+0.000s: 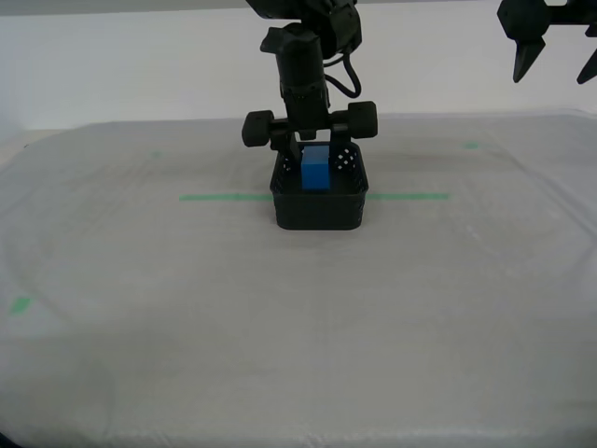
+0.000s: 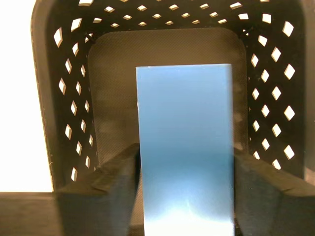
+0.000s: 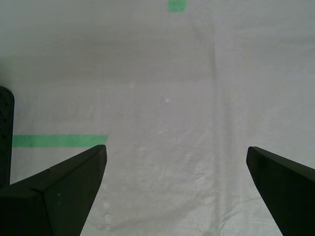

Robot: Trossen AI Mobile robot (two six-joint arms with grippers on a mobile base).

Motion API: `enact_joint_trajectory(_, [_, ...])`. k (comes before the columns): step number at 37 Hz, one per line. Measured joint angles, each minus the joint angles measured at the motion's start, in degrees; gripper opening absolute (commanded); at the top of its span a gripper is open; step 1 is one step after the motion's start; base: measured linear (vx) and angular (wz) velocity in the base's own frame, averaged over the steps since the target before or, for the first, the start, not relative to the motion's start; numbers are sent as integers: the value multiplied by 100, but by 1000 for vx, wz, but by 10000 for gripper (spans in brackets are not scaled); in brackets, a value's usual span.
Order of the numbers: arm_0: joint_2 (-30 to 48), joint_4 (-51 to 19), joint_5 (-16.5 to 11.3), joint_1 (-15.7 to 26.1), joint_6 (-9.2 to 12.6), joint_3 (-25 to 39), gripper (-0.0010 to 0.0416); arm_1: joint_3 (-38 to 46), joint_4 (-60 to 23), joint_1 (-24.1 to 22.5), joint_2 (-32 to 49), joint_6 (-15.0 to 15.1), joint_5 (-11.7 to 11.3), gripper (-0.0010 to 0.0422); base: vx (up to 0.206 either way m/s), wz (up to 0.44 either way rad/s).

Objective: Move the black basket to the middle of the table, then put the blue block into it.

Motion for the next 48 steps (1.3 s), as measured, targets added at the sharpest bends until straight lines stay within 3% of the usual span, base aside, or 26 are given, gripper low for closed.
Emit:
enact_joint_trajectory(11, [0, 0, 0, 4, 0, 0, 399, 0, 0, 0, 0, 103, 0, 411, 0, 0])
enact_joint_trajectory(15, [0, 0, 0, -4, 0, 0, 399, 4, 4, -2, 0, 192, 7, 382, 0, 0])
enact_joint_trajectory(19, [0, 0, 0, 2, 0, 0, 399, 2, 13, -4, 0, 192, 37, 409, 0, 0])
enact_joint_trajectory(22, [0, 0, 0, 0, 0, -2, 398, 4, 24, -4, 0, 192, 48, 394, 0, 0])
enact_joint_trajectory(48, [0, 0, 0, 0, 0, 0, 399, 0, -173, -4, -385, 264, 129, 401, 0, 0])
